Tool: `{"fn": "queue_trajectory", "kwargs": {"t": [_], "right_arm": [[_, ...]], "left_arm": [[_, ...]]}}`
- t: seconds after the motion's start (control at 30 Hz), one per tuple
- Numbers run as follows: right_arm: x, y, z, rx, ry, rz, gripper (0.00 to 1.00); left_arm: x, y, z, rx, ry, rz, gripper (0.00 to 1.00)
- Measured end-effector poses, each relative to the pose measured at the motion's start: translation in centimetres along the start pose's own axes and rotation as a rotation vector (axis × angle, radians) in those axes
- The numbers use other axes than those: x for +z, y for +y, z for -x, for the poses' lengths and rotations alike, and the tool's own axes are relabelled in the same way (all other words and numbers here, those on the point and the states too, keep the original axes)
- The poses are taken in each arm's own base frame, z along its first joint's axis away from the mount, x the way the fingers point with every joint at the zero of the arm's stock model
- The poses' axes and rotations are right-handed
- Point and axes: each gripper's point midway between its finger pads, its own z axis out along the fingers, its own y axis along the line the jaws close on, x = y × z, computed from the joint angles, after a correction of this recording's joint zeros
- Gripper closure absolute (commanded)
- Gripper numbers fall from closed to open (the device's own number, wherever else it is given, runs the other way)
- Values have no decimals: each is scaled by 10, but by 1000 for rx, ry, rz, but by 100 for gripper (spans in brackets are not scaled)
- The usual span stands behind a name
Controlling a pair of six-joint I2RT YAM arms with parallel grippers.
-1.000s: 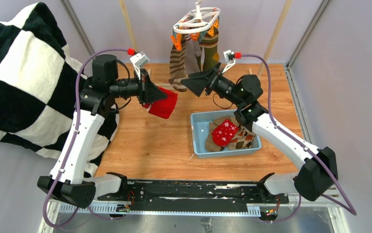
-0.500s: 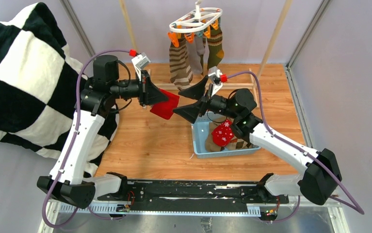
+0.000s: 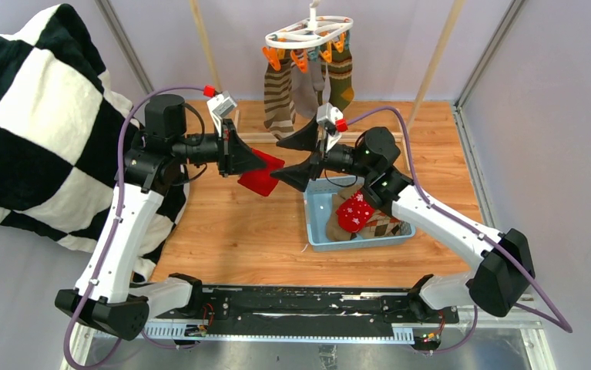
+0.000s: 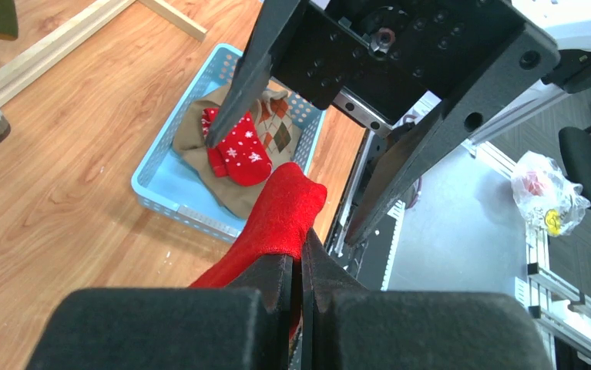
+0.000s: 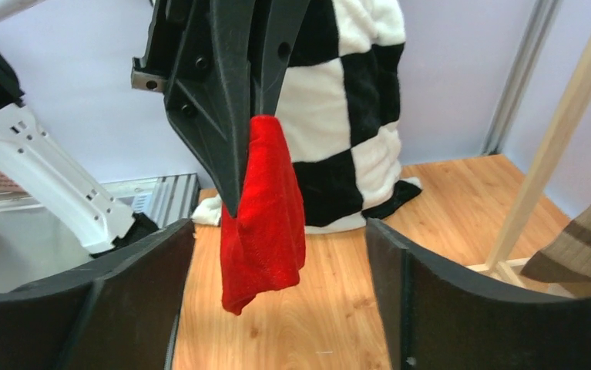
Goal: Remove the socks clipped to the hanger
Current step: Place the sock in the bin.
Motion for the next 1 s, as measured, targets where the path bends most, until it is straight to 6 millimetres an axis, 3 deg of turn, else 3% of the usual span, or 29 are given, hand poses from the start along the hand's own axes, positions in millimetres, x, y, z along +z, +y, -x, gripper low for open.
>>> {"fn": "queue_trajectory", "kwargs": {"t": [0.13, 0.2, 0.3, 0.37, 0.43, 0.47, 0.63, 0.73, 0.83, 1.0], "right_arm": [[0, 7, -7, 13, 31, 44, 59], [0, 9, -9, 24, 41, 60, 83], [-1, 12, -11, 37, 52, 73, 99], [-1, 12, -12, 38, 56, 72, 100], [-2, 12, -14, 50, 67, 67, 100], [-2, 11, -15, 56, 73, 60, 100], [-14, -1, -19, 142, 107, -21, 100], [-39, -18, -24, 225, 115, -124, 100], [-75, -29, -57, 330, 178, -280, 100], [-136, -31, -134, 481, 385, -568, 100]], "left_arm": [[0, -1, -1, -5, 4, -2, 100], [0, -1, -3, -12, 9, -2, 99], [-1, -1, -5, -17, 15, -1, 87], [-1, -1, -5, -14, 16, 0, 69], [-1, 0, -6, -6, 19, 3, 18], [-1, 0, -7, -7, 22, 4, 3], [-5, 3, -12, 23, 50, 43, 0], [-9, 13, -18, 54, 80, 105, 0], [-14, 29, -28, 71, 121, 189, 0], [-22, 52, -38, 89, 170, 298, 0]]}}
